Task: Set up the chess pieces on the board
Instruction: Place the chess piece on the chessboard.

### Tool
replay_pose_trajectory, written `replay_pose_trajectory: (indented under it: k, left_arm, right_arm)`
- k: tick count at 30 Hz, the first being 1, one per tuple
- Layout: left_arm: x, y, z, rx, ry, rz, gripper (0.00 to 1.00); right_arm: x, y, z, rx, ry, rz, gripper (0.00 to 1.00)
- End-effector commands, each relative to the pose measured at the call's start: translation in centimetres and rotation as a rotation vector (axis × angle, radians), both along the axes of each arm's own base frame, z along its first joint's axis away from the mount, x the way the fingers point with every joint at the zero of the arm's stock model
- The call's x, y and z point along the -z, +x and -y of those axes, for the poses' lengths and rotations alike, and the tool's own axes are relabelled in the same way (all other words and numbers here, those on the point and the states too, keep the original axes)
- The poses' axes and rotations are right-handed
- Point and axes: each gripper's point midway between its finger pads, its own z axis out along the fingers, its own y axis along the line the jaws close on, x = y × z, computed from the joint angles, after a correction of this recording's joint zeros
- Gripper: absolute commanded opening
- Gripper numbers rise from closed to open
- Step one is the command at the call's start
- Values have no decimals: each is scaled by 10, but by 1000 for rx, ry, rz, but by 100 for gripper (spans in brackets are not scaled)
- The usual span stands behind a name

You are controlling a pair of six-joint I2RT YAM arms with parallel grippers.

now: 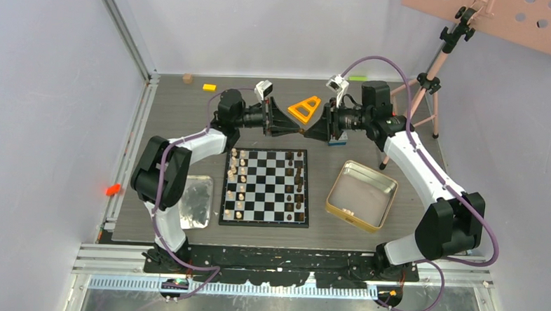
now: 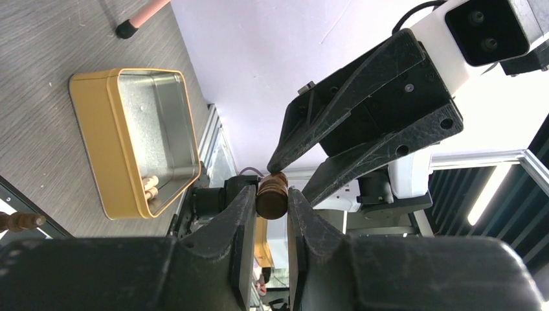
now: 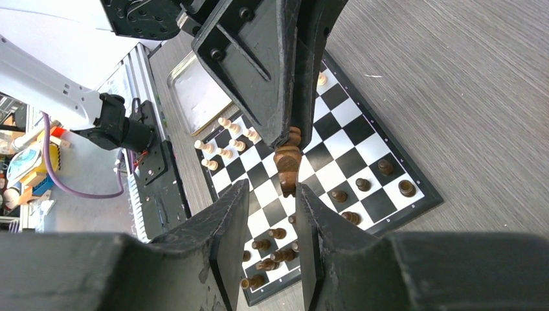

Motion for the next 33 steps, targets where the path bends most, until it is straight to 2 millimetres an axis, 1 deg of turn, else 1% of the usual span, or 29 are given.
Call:
replay_pose_trajectory:
  k: [1,12,17,19,26,33]
  left_arm:
    - [-14,2,0,-1,-33,58,0]
    - [-18,0,-1,5,-43,66,0]
    - [-15,0,-1,7,-41,61,0]
    - [-14,0,-1,8,-39,59,0]
    - [-11,-1,-1,9,-36,56,0]
    - [-8,-2,-1,9,-33,50,0]
  right_arm:
    - [-6,1,-7,-38,8,56,38]
    - [-1,5,-8,-39,-21,72,39]
    - [-6,5,-9,-45,-13,74,32]
    - [-7,5,-9,-44,-13,76,31]
    - [-8,7,-8,-40,-28,89,31]
    - [-12,10,-8,-39,-32,97,33]
